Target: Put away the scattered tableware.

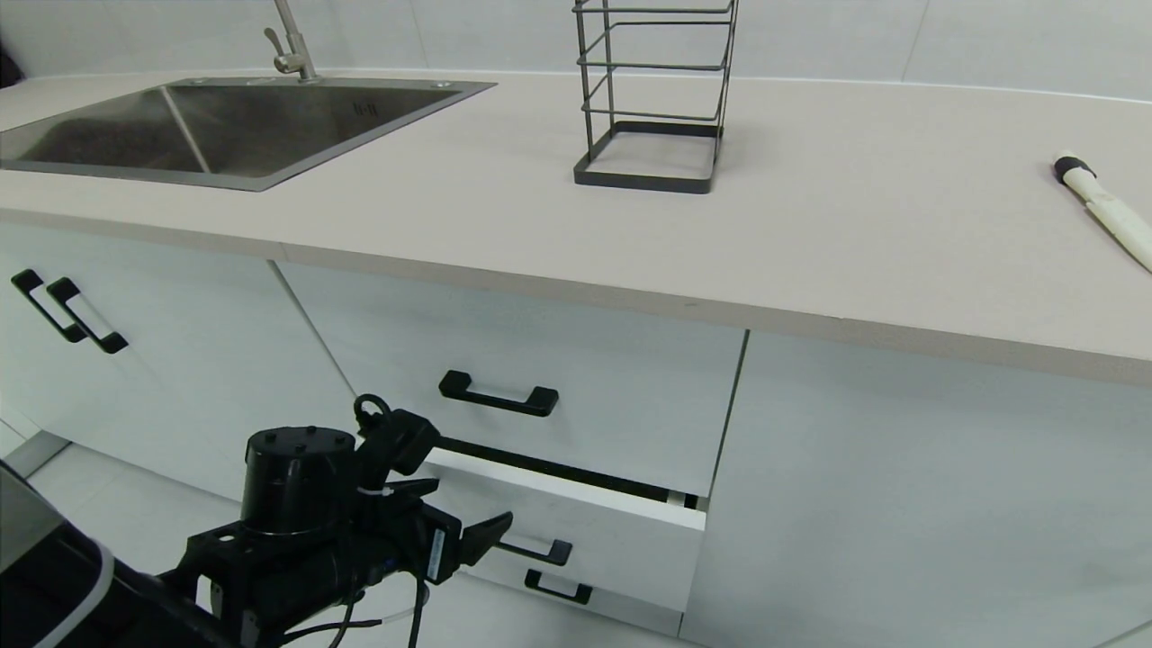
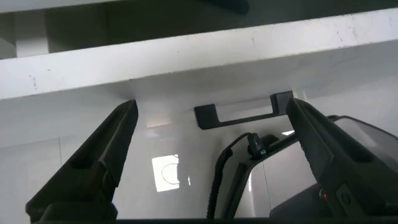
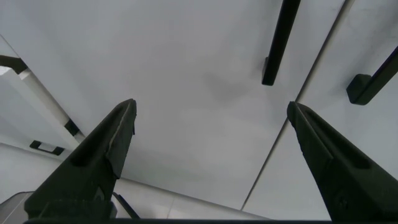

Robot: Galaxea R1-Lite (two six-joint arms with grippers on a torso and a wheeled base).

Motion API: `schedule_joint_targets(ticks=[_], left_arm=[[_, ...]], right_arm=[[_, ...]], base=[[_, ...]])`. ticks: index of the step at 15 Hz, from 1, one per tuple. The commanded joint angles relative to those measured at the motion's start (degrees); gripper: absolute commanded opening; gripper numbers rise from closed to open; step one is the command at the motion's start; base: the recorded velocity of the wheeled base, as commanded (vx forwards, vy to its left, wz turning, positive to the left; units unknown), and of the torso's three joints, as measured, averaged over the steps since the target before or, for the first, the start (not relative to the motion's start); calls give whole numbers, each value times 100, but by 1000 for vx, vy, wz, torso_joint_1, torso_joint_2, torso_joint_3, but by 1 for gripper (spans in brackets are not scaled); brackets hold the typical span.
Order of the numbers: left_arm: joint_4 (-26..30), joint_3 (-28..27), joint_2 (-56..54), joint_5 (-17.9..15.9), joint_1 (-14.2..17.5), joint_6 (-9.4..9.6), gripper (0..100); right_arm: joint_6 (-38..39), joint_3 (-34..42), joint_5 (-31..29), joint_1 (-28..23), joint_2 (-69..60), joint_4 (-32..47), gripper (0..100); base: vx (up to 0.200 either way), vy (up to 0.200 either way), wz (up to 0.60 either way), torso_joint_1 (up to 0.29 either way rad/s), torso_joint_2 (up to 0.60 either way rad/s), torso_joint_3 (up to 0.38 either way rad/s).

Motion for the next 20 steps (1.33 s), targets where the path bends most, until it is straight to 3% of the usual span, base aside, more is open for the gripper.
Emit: schedule_joint_targets(ticks=[1,9,11,17,20], left_arm=[[-27,-162,70,1,7,4,100],[-317,-488,290,-8,148,13,100],[-326,-154,62,-16,139,4,100],[-282,1947,-2347,-43,69,13,100],[738,2026,-4263,-34,69,22,100]], right_arm=[[-1,0,2,0,7,-1,100],[-1,0,-6,0,7,-1,100],[-1,0,-6,0,7,-1,100],[-1,0,2,0,7,-1,100],[8,0,2,0,7,-1,100]], base=[[0,0,0,0,0,0],[0,0,0,0,0,0],[0,0,0,0,0,0],[0,0,0,0,0,0],[0,0,0,0,0,0]])
